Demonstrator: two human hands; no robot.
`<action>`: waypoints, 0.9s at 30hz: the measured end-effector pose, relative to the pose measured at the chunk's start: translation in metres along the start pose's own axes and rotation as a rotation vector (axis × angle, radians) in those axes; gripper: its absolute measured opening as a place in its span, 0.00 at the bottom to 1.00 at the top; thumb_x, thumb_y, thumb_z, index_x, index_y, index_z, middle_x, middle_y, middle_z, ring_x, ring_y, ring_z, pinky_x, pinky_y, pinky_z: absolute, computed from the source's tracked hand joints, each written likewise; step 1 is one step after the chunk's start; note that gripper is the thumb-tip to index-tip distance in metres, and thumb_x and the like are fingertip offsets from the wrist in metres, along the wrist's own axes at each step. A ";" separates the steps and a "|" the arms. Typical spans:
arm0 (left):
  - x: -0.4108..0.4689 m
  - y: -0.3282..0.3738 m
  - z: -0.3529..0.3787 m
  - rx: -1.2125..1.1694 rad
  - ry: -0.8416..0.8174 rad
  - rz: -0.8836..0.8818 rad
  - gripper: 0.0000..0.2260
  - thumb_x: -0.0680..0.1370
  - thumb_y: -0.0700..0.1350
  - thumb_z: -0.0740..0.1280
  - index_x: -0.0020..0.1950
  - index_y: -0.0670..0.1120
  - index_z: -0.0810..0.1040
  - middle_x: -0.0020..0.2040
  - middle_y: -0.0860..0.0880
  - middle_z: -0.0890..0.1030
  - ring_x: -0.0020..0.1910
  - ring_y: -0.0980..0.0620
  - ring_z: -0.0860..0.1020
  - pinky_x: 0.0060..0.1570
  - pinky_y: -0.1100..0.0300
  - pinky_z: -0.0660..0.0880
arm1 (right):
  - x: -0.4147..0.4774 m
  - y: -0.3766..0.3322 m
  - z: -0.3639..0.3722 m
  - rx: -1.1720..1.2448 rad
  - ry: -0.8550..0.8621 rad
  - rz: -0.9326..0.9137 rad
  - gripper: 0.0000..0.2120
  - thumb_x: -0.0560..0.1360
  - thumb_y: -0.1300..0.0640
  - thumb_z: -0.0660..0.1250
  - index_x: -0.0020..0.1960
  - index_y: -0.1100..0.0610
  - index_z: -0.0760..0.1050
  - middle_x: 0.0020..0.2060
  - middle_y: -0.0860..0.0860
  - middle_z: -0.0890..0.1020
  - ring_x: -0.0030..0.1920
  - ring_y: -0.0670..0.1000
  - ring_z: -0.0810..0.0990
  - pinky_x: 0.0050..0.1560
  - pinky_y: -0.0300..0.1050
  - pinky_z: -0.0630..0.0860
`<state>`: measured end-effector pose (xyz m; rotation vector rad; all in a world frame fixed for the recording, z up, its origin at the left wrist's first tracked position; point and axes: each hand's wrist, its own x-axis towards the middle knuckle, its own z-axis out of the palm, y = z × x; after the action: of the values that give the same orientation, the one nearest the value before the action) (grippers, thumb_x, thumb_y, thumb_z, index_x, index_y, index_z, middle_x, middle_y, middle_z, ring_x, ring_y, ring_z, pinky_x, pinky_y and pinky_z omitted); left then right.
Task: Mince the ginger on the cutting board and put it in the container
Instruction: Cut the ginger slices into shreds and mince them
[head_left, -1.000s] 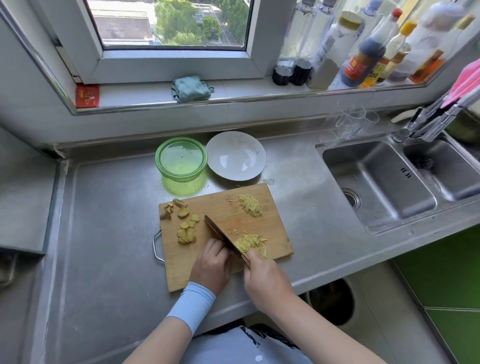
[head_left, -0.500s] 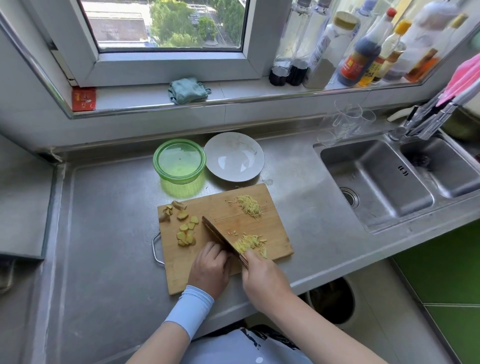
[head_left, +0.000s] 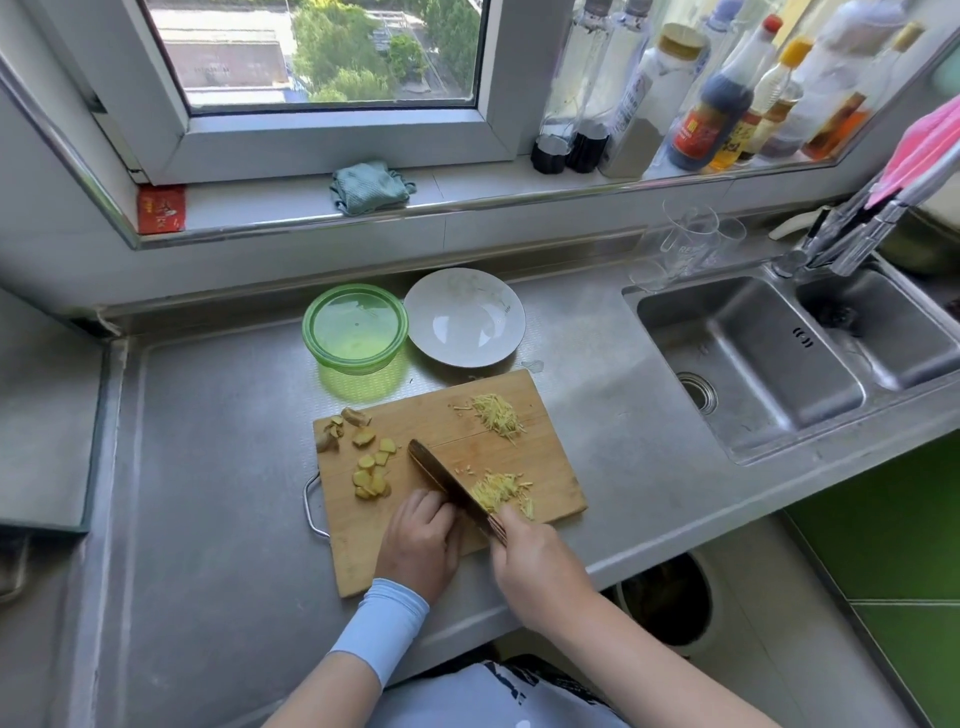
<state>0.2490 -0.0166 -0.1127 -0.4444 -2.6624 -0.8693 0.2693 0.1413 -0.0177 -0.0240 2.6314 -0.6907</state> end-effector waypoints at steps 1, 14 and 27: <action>0.000 -0.001 0.000 -0.004 -0.010 -0.002 0.03 0.75 0.39 0.68 0.42 0.42 0.80 0.43 0.46 0.79 0.42 0.45 0.74 0.41 0.54 0.73 | 0.004 -0.002 -0.004 0.003 -0.014 0.002 0.05 0.83 0.51 0.57 0.50 0.52 0.65 0.41 0.51 0.77 0.44 0.58 0.77 0.40 0.49 0.69; 0.051 -0.012 -0.045 -0.117 -0.202 -0.220 0.05 0.74 0.40 0.73 0.48 0.47 0.85 0.45 0.52 0.79 0.44 0.53 0.76 0.46 0.61 0.73 | 0.036 0.051 -0.093 0.077 -0.117 0.043 0.09 0.80 0.45 0.62 0.44 0.48 0.75 0.35 0.46 0.77 0.40 0.49 0.76 0.42 0.47 0.72; 0.052 -0.018 -0.062 -0.153 -0.107 -0.441 0.05 0.77 0.37 0.69 0.49 0.46 0.82 0.45 0.52 0.79 0.42 0.53 0.75 0.44 0.63 0.72 | 0.047 0.067 -0.102 -0.154 -0.397 -0.120 0.13 0.79 0.44 0.63 0.37 0.46 0.70 0.33 0.45 0.76 0.33 0.46 0.72 0.36 0.45 0.67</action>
<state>0.2071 -0.0578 -0.0548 0.0754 -2.8539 -1.2083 0.1918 0.2417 0.0132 -0.3315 2.3045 -0.4632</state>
